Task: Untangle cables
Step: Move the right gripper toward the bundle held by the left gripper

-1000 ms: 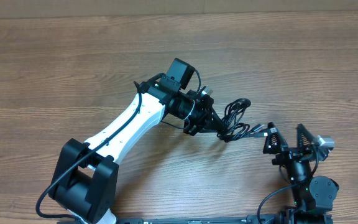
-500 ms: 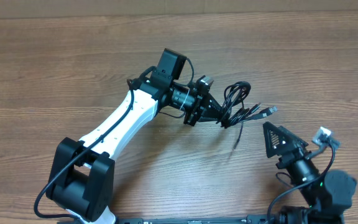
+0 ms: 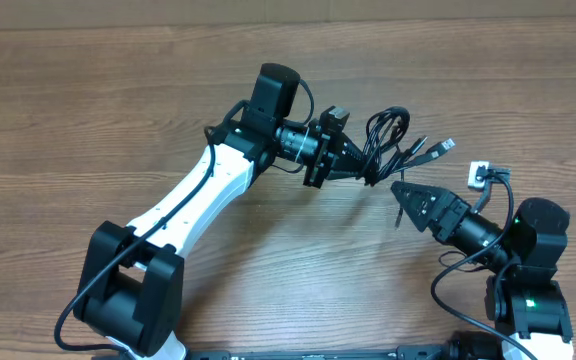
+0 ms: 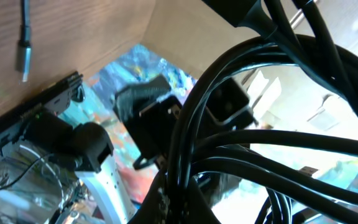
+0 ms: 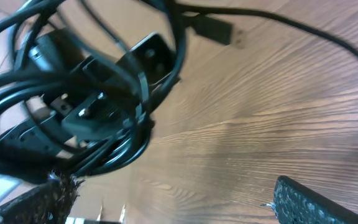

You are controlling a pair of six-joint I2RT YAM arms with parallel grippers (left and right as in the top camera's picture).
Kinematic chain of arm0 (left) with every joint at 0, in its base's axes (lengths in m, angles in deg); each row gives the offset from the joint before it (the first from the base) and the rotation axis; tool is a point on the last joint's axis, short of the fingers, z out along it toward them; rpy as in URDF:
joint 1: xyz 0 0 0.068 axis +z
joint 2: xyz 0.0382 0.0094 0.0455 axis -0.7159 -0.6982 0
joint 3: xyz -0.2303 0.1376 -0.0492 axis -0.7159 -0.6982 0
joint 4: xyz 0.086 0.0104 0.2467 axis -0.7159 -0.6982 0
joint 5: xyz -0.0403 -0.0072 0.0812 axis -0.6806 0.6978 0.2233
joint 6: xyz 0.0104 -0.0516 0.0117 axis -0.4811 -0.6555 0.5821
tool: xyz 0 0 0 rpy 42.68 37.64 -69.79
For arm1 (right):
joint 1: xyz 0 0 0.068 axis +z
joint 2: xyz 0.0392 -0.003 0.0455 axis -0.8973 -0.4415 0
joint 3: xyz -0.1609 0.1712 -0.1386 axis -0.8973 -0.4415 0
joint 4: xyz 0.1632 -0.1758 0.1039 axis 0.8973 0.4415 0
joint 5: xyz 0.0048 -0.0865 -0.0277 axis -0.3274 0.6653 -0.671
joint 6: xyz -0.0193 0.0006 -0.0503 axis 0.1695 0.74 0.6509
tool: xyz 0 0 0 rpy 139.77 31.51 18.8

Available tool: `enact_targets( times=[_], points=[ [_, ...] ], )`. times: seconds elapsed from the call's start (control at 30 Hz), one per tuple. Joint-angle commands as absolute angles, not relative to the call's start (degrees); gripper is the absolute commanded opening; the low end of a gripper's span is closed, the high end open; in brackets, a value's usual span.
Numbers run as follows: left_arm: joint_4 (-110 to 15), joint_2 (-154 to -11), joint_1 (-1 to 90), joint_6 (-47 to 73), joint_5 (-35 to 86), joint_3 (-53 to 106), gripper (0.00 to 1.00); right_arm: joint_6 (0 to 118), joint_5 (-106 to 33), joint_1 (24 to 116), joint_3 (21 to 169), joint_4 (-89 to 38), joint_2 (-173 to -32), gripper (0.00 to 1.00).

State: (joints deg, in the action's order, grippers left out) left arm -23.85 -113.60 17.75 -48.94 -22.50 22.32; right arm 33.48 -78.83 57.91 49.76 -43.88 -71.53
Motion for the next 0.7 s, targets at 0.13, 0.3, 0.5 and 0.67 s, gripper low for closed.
enact_targets(
  times=[0.13, 0.3, 0.5, 0.67],
  points=[
    [-22.5, -111.8, 16.1, -51.7, -20.6, 23.4, 0.04, 34.8, -77.0, 58.2, 51.3, -45.0, -71.4, 1.00],
    [-22.5, -111.8, 14.1, -51.7, -18.9, 23.4, 0.04, 34.8, -74.5, 58.2, 51.3, -44.6, -72.6, 1.00],
    [-22.5, -111.8, 12.0, -49.9, -20.5, 23.4, 0.04, 34.8, -74.5, 58.2, 51.3, -44.6, -75.8, 1.00],
    [-22.5, -111.8, 12.0, -48.9, -23.2, 23.4, 0.04, 34.8, -74.5, 58.2, 51.3, -44.6, -77.4, 0.72]
  ],
)
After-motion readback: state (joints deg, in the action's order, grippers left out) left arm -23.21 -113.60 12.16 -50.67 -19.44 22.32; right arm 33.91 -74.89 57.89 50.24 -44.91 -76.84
